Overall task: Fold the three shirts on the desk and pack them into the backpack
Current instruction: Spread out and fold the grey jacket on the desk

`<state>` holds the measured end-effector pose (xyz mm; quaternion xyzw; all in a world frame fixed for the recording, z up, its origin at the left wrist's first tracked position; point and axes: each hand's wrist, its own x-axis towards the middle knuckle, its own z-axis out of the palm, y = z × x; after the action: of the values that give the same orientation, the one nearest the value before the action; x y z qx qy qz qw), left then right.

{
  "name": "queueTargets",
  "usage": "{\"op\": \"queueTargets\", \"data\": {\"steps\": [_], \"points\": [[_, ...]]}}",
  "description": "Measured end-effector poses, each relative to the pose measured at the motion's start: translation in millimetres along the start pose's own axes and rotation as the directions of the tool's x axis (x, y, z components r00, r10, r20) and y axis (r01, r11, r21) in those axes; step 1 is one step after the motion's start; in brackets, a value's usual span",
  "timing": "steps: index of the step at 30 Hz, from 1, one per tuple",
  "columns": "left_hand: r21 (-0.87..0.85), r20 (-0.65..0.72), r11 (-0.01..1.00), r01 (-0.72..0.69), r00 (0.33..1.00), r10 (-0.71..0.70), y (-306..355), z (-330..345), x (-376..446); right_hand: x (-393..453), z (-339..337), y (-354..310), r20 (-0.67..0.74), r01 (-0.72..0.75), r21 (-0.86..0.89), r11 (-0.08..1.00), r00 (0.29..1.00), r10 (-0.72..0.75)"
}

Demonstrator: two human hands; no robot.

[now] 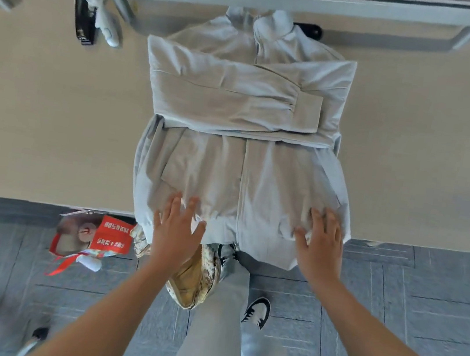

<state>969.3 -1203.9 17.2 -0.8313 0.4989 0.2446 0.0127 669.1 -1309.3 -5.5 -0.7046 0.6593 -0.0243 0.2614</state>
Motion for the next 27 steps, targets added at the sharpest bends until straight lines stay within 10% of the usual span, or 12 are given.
{"op": "queueTargets", "data": {"steps": [19,27], "points": [[-0.449,-0.031,0.857,0.254,0.954,-0.299,-71.5,31.8,-57.4,-60.0,7.0,68.6,0.067,-0.154,0.488,0.859,0.988,0.139],[-0.739,-0.001,0.667,0.099,0.989,-0.148,-93.5,44.8,-39.5,-30.1,27.1,80.8,0.012,-0.064,0.639,0.767,0.997,0.073]]}}
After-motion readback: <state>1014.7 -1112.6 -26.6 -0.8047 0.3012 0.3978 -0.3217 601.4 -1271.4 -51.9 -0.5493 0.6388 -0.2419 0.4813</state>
